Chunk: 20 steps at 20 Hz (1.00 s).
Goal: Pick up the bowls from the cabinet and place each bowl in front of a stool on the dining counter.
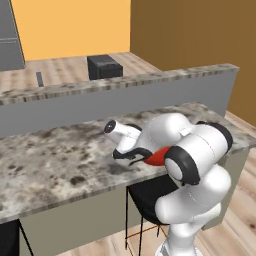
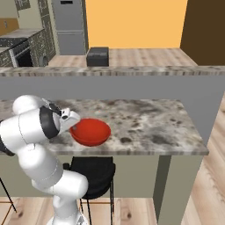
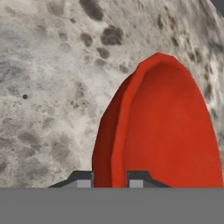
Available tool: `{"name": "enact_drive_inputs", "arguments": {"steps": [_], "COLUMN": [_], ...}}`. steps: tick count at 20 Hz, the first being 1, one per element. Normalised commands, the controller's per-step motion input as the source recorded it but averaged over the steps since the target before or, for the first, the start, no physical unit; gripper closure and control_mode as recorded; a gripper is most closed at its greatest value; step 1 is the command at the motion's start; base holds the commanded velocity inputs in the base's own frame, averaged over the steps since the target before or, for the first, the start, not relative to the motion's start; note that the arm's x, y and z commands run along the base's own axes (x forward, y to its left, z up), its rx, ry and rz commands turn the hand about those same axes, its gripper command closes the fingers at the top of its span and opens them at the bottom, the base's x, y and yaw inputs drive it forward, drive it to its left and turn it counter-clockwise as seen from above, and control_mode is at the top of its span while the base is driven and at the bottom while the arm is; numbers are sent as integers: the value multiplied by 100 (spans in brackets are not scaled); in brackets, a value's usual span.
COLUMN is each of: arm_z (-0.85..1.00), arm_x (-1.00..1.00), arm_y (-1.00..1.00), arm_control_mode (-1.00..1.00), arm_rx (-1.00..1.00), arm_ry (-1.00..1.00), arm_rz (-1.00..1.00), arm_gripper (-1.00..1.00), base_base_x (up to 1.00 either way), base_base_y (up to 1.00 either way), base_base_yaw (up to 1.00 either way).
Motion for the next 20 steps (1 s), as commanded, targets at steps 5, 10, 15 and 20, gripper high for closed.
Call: {"name": "enact_drive_inputs", "arguments": {"steps": [5, 10, 15, 20], "arm_z": [-42, -12, 0, 2], "arm_x": [22, 19, 0, 0], "arm_y": [0, 0, 0, 0], "arm_control_mode": [-100, -100, -100, -100], "arm_rx": [0, 0, 0, 7], "arm_ry": [-6, -5, -1, -1], "arm_rz": [5, 1, 0, 0], "arm_gripper": [100, 100, 100, 100], "base_base_x": [0, 0, 0, 0], "base_base_y": [0, 0, 0, 0], "base_base_yaw": [0, 0, 0, 0]}}
